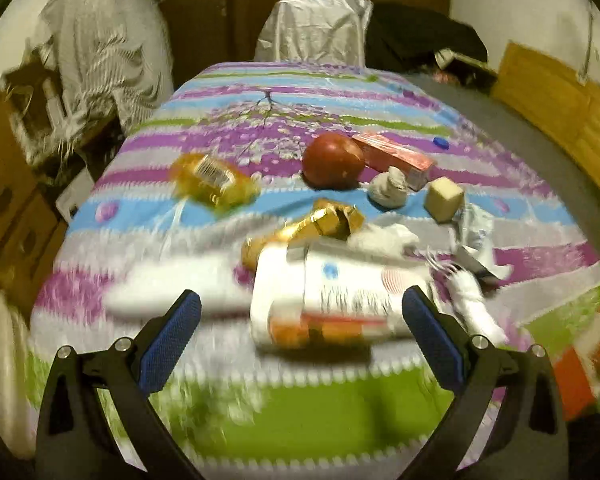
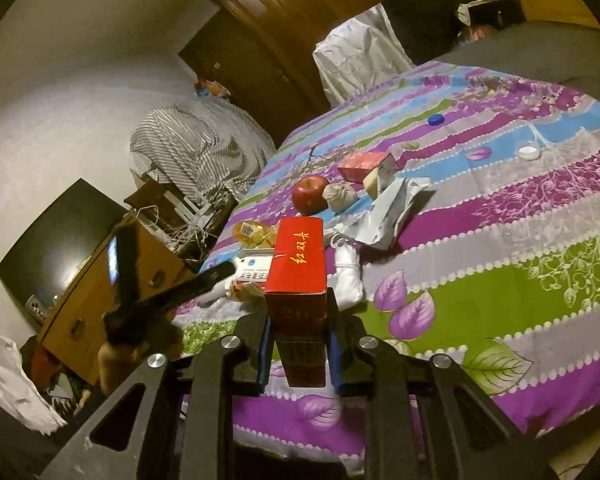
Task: Collect trash
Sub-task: 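Grasp the red box with the right tool while the left tool grasps the white medicine box, then carry both boxes over the white bucket and open both tools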
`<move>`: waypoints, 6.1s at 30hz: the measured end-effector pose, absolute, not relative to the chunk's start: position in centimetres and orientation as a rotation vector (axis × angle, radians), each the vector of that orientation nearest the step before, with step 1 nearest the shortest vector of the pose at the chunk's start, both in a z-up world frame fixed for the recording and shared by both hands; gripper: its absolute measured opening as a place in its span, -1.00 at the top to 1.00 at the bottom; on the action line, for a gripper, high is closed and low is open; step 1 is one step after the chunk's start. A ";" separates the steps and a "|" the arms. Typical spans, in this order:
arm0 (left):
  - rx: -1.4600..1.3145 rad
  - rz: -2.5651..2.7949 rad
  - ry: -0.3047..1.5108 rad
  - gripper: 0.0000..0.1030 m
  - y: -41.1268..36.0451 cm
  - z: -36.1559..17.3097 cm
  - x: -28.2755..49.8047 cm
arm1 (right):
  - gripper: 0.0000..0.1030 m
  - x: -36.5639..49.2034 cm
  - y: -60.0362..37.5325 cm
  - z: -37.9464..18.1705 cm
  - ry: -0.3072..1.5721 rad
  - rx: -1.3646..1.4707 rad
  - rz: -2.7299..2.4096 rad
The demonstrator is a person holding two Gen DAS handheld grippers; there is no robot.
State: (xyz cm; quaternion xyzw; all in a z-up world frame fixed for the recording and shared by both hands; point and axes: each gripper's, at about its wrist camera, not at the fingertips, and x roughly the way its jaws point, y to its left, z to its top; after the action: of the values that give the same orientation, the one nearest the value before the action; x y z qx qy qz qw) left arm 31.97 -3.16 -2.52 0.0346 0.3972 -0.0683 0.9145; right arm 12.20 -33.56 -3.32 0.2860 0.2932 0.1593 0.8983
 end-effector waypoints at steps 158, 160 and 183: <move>-0.051 0.638 0.779 -0.14 41.0 2.6 18.8 | 0.36 25.5 34.1 10.4 0.813 -0.307 1.032; -0.072 0.611 0.804 -0.17 41.4 2.0 19.1 | 0.11 25.9 34.2 10.1 0.806 -0.307 0.997; -0.161 0.643 0.757 -0.29 40.4 2.7 18.1 | 0.10 25.2 26.0 8.9 0.641 -0.190 0.856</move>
State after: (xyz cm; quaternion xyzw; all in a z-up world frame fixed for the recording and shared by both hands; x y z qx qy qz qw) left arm 18.07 40.36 2.74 -0.0771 0.3629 0.3079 0.8761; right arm 25.18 26.00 8.91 -0.0905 0.3049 0.4075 0.8560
